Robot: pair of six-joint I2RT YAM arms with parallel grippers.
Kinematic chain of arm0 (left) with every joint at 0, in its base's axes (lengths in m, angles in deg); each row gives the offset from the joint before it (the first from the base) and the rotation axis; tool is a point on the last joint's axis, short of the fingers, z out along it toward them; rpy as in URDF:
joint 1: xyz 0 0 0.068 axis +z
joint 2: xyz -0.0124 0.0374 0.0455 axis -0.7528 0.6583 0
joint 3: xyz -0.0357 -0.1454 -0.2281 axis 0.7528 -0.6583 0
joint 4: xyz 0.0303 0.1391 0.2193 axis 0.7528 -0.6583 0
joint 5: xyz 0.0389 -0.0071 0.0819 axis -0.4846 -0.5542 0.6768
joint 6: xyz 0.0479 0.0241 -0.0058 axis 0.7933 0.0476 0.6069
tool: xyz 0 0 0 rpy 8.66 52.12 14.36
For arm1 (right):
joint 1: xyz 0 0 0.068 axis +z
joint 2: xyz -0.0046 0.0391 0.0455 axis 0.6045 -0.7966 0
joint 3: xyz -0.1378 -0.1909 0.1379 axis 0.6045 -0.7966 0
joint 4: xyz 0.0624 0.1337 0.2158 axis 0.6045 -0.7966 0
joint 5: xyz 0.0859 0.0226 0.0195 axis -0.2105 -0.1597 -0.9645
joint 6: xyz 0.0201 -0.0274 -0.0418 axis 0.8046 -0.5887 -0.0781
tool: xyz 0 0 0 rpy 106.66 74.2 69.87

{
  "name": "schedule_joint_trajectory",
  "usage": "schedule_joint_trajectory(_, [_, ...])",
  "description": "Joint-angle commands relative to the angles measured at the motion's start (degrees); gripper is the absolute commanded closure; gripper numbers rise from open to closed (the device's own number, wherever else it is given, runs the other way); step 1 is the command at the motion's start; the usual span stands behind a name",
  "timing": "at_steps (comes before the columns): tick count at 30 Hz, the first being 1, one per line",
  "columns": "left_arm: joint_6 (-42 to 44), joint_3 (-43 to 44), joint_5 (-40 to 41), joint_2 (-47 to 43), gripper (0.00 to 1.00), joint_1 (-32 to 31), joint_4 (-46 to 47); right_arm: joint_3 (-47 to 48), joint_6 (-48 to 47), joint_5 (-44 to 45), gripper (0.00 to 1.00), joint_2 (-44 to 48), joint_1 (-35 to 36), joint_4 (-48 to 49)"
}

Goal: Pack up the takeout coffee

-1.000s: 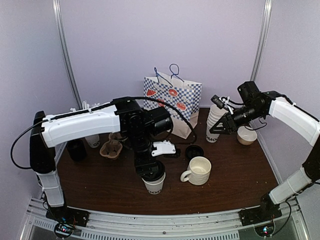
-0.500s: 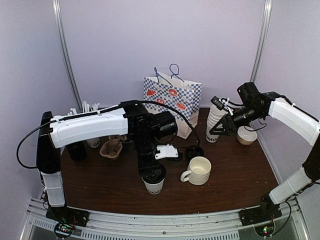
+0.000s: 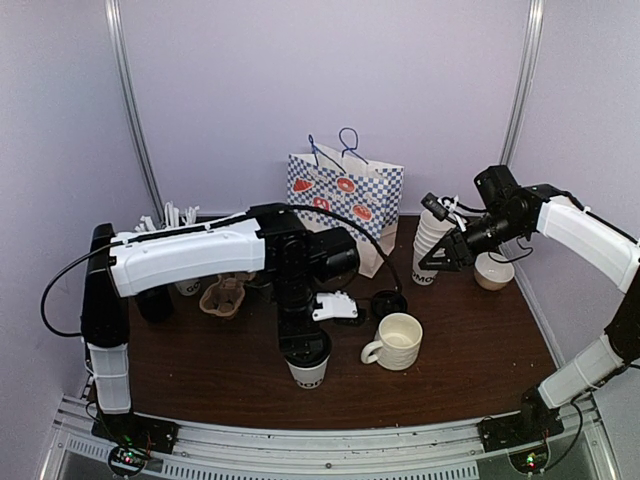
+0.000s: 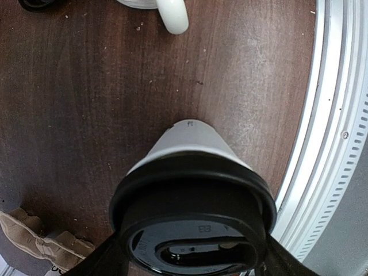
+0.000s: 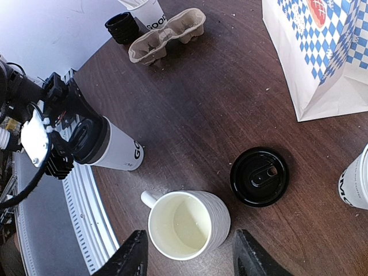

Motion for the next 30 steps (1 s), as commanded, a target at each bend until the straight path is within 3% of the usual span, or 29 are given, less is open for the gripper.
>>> schedule_joint_trajectory(1, [0.8,1.2,0.8,0.8,0.25,-0.5,-1.1,-0.6,-0.6,-0.1,0.47,1.0,0.4,0.9])
schedule_joint_trajectory(18, [0.6,1.6,0.8,0.6,0.17,-1.3,-1.3,-1.0,-0.9,-0.6,0.46,1.2,0.3,0.8])
schedule_joint_trajectory(19, [0.5,1.3,0.8,0.0,0.05,-1.3,-1.3,-1.0,-0.9,-0.7,0.46,1.2,0.4,0.7])
schedule_joint_trajectory(20, [0.5,1.2,0.8,-0.5,0.03,-1.3,-1.3,-1.0,-1.0,-0.7,0.46,1.2,0.4,0.7])
schedule_joint_trajectory(30, [-0.5,-0.2,5.2,-4.1,0.02,-1.3,-1.3,-0.5,-0.9,-1.1,0.46,1.1,0.4,0.2])
